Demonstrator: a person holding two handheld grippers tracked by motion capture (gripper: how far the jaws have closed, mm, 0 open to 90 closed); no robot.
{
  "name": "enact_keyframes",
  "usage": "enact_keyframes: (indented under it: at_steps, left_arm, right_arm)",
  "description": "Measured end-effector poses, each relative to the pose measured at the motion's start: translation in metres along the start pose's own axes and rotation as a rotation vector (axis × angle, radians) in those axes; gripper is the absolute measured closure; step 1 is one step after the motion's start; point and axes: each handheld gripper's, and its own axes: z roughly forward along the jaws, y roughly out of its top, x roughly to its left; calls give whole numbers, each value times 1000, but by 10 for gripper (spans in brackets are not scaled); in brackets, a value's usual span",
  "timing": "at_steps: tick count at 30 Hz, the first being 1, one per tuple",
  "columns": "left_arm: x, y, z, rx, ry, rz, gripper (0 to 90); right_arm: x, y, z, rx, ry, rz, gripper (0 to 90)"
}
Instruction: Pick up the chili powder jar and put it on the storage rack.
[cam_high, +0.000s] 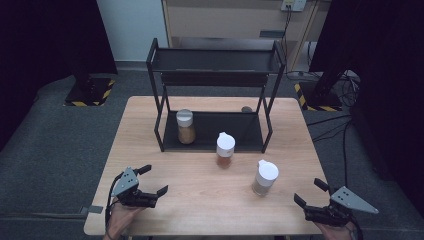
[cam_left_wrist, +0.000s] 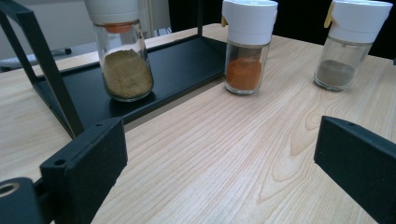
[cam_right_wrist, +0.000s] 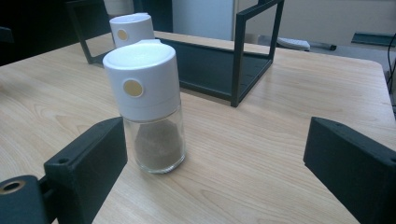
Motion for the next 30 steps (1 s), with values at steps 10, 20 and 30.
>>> enact_keyframes:
  at_steps: [10,20,30]
  left_arm:
    - [-1,0,0,-6,-12,15,17]
    - [0,0,0,-3,-15,9,17]
    - [0,0,0,0,-16,7,17]
  right_arm:
    - [2,2,0,-2,-8,16,57]
    - [7,15,3,5,6,27,52]
    - [15,47,11,-4,26,11,50]
